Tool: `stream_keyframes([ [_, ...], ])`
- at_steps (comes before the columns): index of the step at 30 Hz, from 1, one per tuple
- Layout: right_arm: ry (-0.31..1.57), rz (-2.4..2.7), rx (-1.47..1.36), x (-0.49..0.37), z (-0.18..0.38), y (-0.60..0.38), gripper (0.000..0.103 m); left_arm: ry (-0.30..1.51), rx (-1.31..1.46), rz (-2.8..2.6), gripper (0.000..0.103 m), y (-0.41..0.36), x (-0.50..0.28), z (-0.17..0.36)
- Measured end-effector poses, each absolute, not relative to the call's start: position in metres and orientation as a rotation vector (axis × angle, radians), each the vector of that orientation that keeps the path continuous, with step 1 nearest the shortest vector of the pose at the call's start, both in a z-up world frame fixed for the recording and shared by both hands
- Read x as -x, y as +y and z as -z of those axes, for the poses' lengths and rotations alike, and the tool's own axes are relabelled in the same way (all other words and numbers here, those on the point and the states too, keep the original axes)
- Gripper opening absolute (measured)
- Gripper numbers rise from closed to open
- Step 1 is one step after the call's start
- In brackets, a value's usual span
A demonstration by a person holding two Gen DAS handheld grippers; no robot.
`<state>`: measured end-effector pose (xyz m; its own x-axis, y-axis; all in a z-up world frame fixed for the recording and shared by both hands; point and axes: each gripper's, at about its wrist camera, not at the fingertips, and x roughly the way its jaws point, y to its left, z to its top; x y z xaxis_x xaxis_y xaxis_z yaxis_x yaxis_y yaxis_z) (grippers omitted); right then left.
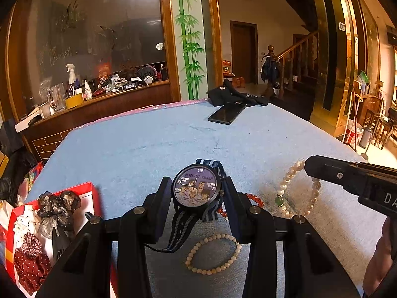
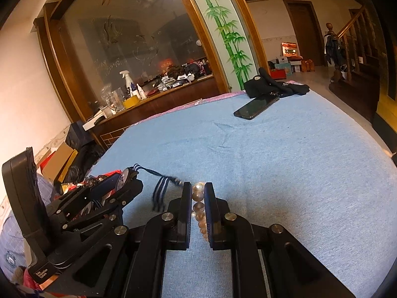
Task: Organize jewelry
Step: 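Carry the watch and pearl bracelet over the white box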
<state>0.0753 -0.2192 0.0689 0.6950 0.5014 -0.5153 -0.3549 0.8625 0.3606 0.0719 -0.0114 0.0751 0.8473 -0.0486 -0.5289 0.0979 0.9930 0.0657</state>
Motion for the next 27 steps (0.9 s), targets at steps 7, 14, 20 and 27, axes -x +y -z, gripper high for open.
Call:
stream_keyframes([
  [7, 0.657, -0.462, -0.235, -0.079, -0.067, -0.215, 0.01, 0.556, -0.096, 0.086, 0.04, -0.013, -0.07, -0.076],
  [14, 0.683, -0.416, -0.261, -0.082, -0.063, -0.222, 0.01, 0.547, -0.074, 0.098, 0.04, -0.011, -0.062, -0.083],
  [20, 0.687, -0.396, -0.274, -0.064, -0.068, -0.221, 0.01, 0.514, -0.051, 0.099, 0.04, -0.003, -0.039, -0.096],
  [27, 0.665, -0.462, -0.224, -0.036, -0.089, -0.189, 0.01, 0.497, 0.002, 0.041, 0.04, 0.033, -0.004, -0.105],
])
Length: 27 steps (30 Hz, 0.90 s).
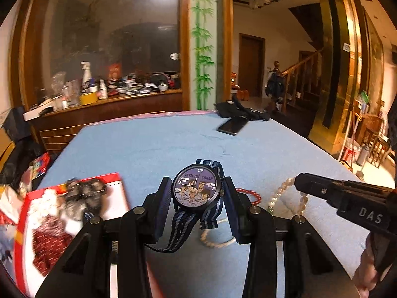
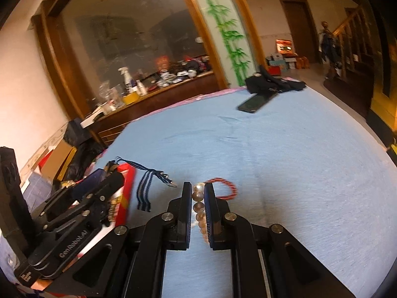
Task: Organize jewelry
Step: 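Carry the watch and pearl bracelet over the white box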
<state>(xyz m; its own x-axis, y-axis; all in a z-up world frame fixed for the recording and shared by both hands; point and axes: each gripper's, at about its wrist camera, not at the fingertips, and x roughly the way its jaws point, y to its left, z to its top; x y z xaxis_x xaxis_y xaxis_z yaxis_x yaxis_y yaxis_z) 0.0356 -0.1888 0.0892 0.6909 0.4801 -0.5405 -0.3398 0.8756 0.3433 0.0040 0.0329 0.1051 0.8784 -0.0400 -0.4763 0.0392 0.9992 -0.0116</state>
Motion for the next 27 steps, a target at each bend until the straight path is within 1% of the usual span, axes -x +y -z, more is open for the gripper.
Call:
stream_keyframes([
  [7, 0.646, -0.554, -0.148, -0.012, -0.104, -0.137, 0.01, 0.471, 0.044, -0.045, 0.04, 0.083, 0.033, -0.112],
  [13, 0.678, -0.664, -0.105, 0.001, -0.105, -0.082, 0.011, 0.474, 0.081, -0.153, 0.04, 0.139, 0.066, -0.108],
  [20, 0.724, -0.797, -0.075, 0.011, -0.099, -0.014, 0.011, 0.536, 0.152, -0.289, 0.04, 0.204, 0.088, -0.08],
  [27, 0.797, -0.889, -0.087, 0.012, -0.08, 0.031, 0.011, 0.603, 0.204, -0.333, 0.04, 0.227, 0.088, -0.054],
])
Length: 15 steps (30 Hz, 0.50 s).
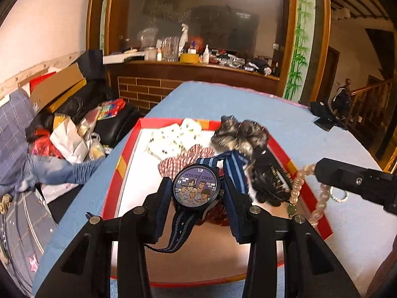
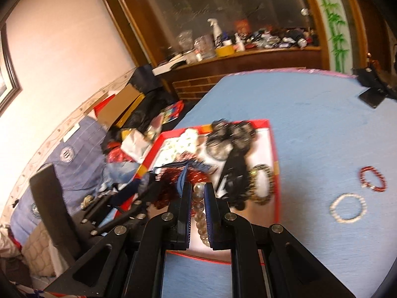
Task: Organize jewelry
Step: 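Carry the watch and pearl bracelet over the white box, then lower pearl bracelet into the box and open right tool while left tool holds the watch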
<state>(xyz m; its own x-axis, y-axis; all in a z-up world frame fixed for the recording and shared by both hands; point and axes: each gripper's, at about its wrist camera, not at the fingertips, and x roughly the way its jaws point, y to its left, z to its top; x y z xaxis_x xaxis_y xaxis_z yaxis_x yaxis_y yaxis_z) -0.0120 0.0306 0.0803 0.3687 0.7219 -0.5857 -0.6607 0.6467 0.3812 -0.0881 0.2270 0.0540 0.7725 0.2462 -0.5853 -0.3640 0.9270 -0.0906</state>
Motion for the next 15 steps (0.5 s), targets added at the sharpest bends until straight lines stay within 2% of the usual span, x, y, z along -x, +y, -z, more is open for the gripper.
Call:
stream_keyframes([
  [15, 0.912, -0.841, -0.064, -0.007, -0.027, 0.033, 0.011, 0.673, 0.206, -0.331, 0.04, 0.224, 0.072, -0.047],
])
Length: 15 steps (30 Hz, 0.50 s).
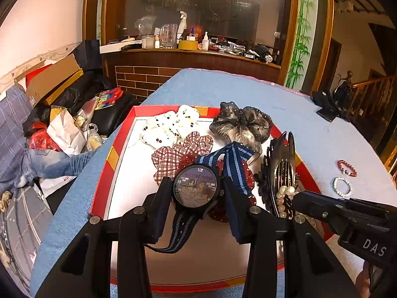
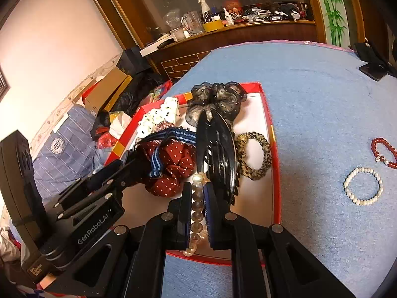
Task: Organize jewelry
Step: 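Lower pearl bracelet into the box and open right tool while left tool holds the watch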
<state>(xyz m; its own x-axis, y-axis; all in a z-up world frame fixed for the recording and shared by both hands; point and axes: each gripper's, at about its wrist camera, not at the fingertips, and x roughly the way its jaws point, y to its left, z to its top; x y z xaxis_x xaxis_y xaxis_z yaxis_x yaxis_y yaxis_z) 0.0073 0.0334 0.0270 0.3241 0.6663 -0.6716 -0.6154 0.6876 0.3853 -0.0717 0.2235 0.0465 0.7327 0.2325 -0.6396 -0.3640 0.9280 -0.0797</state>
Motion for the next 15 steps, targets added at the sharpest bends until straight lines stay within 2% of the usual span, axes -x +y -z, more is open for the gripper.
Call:
stream_keyframes([
  [15, 0.95, -0.783, -0.02, -0.007, -0.012, 0.026, 0.012, 0.749, 0.169, -0.365, 0.04, 0.221, 0.061, -0.039],
])
